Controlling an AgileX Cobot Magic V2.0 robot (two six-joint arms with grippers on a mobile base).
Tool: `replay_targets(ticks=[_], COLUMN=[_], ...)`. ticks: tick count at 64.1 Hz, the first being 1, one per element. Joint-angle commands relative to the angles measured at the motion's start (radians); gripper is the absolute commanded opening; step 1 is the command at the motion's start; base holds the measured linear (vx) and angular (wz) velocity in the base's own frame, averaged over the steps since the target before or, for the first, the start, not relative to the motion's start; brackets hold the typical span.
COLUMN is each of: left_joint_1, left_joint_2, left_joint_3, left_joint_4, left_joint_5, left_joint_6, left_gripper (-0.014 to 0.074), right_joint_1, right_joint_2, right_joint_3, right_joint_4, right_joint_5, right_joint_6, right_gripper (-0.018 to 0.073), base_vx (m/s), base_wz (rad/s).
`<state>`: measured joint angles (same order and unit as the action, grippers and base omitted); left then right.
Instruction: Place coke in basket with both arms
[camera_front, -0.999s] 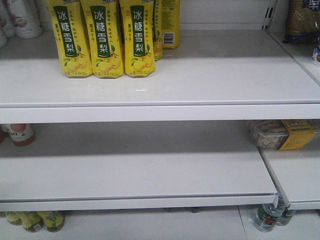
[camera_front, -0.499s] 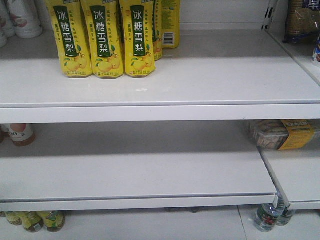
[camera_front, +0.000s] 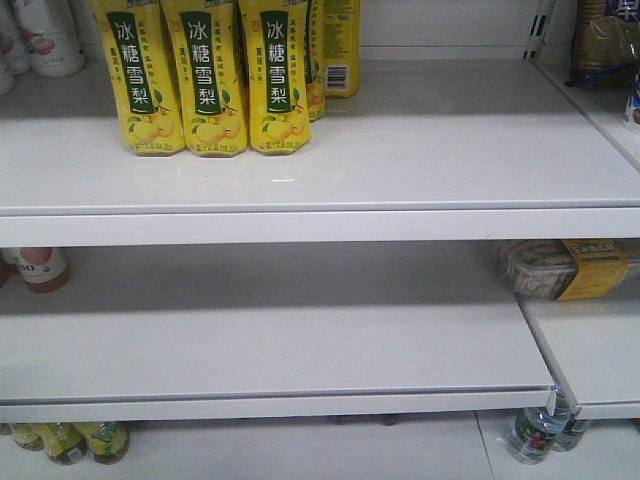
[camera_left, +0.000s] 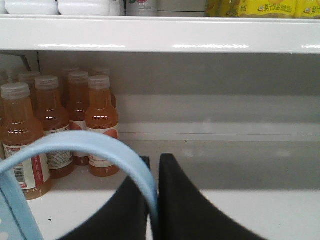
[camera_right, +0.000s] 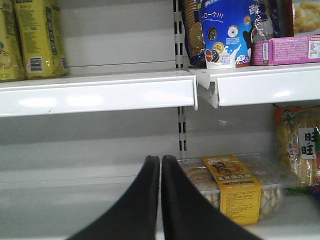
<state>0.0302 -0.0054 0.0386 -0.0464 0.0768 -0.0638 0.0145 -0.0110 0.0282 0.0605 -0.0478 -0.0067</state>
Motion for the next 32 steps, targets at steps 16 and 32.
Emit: replay_targets(ticks=[16,32], left_joint_1=[0.001,0.001], left_joint_2=[-0.021,-0.021], left_joint_3=[-0.036,-0.036], left_joint_4=[0.046,0.046], left_joint_5=[-0.143,-0.143], left_joint_6=[0.044,0.044], left_gripper=[-0.0006,-0.0006], right_joint_1=[0.001,0.001], right_joint_2=[-0.012,-0.012], right_joint_3=[0.008,0.007], right_joint_4=[-0.001,-0.001], right_joint_5=[-0.077,-0.077], right_joint_6=[0.000,0.000], right_gripper=[-0.0002,-0.0002], base_vx=[0.00,0.00], base_wz=[0.00,0.00])
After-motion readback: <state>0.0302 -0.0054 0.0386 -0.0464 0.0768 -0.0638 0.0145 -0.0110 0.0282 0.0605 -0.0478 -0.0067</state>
